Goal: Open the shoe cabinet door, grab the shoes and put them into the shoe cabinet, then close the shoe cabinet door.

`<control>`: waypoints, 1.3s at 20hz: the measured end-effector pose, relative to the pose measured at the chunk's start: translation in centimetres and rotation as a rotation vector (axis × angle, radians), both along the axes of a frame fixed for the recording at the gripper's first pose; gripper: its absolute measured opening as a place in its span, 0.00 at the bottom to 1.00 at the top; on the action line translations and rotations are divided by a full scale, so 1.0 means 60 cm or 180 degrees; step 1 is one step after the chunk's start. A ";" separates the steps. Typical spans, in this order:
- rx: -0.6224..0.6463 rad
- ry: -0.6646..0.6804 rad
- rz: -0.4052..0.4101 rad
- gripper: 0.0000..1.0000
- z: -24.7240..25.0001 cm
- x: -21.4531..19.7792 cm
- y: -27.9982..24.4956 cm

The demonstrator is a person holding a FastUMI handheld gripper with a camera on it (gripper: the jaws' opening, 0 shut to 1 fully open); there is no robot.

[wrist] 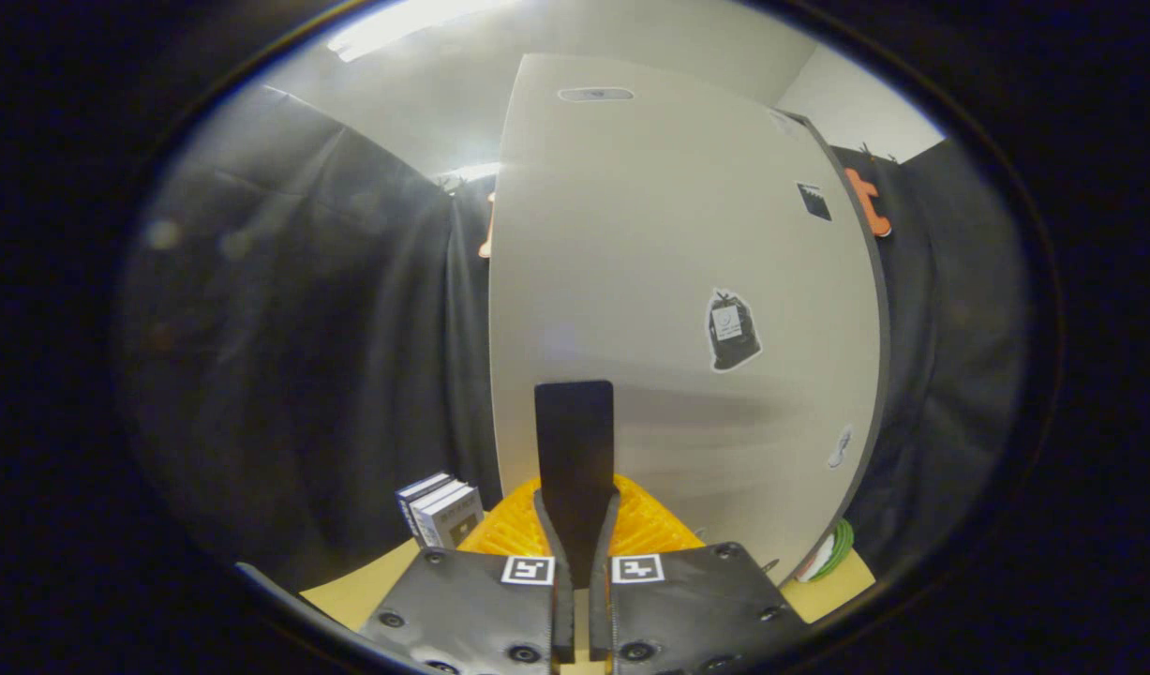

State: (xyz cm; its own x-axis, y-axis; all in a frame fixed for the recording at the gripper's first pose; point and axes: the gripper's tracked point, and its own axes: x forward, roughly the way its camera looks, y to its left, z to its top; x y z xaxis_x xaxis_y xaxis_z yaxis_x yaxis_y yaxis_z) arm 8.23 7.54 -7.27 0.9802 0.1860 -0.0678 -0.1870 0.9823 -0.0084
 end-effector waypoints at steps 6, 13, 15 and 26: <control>-0.0021 0.0033 0.0189 0.08 0.015 -0.075 -0.065; -0.0031 0.0054 0.0044 0.08 0.025 -0.153 -0.161; -0.0042 0.0049 -0.0043 0.07 0.029 -0.168 -0.189; -0.0038 0.0059 -0.0512 0.06 0.041 -0.210 -0.318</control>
